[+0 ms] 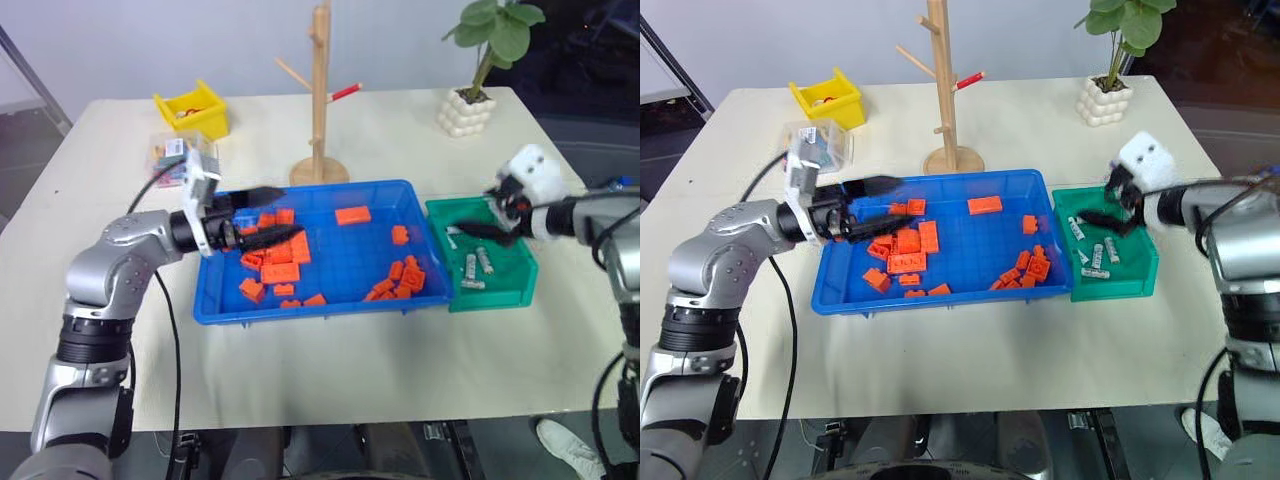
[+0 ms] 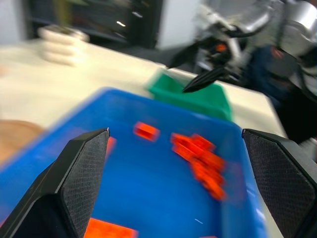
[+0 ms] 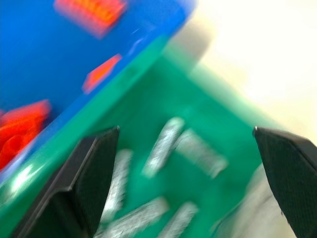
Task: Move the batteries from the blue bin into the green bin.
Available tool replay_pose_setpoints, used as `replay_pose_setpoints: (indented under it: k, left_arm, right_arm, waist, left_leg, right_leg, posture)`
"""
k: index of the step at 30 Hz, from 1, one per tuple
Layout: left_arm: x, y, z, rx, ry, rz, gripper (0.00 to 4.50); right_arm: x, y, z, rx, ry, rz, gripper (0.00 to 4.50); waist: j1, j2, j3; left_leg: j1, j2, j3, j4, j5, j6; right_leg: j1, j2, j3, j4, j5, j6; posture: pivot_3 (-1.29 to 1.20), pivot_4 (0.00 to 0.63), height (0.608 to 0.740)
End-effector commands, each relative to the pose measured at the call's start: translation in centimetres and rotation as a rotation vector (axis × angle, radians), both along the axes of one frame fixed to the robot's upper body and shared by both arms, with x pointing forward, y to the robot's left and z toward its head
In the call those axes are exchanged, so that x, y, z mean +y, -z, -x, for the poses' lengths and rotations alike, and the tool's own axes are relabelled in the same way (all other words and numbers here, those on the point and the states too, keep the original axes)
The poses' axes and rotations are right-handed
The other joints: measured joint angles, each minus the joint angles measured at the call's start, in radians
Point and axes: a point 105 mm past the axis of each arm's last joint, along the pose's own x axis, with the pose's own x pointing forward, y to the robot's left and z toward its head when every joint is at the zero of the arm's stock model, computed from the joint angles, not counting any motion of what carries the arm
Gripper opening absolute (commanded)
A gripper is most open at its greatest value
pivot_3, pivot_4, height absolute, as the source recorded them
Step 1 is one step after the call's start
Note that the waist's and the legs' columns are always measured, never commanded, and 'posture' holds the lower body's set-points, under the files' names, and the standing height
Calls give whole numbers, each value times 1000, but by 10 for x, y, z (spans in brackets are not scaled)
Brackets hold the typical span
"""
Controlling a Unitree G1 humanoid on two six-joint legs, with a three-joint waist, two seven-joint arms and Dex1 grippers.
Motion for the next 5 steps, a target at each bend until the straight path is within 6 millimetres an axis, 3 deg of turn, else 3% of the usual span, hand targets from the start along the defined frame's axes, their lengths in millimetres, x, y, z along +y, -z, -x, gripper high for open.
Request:
replay_pose_setpoints:
  k: [1,5]
  left_arm:
    - [34,-38,-6,-127,-167,91,4500]
    - [74,-56,-7,-183,-357,132,4500]
  right_arm:
    - [-30,-36,-15,-201,117,-34,4488]
    - [-69,-37,-23,-290,255,-71,4488]
  waist:
    - [3,0,0]
    - [8,-1,0]
  left_leg:
    - [0,0,0,0,0,0]
    - [-1,-1,0,-1,0,0]
  right_leg:
    - [0,0,0,0,0,0]
    - [0,0,0,-2,0,0]
  posture:
    - [0,150,740]
    - [0,150,740]
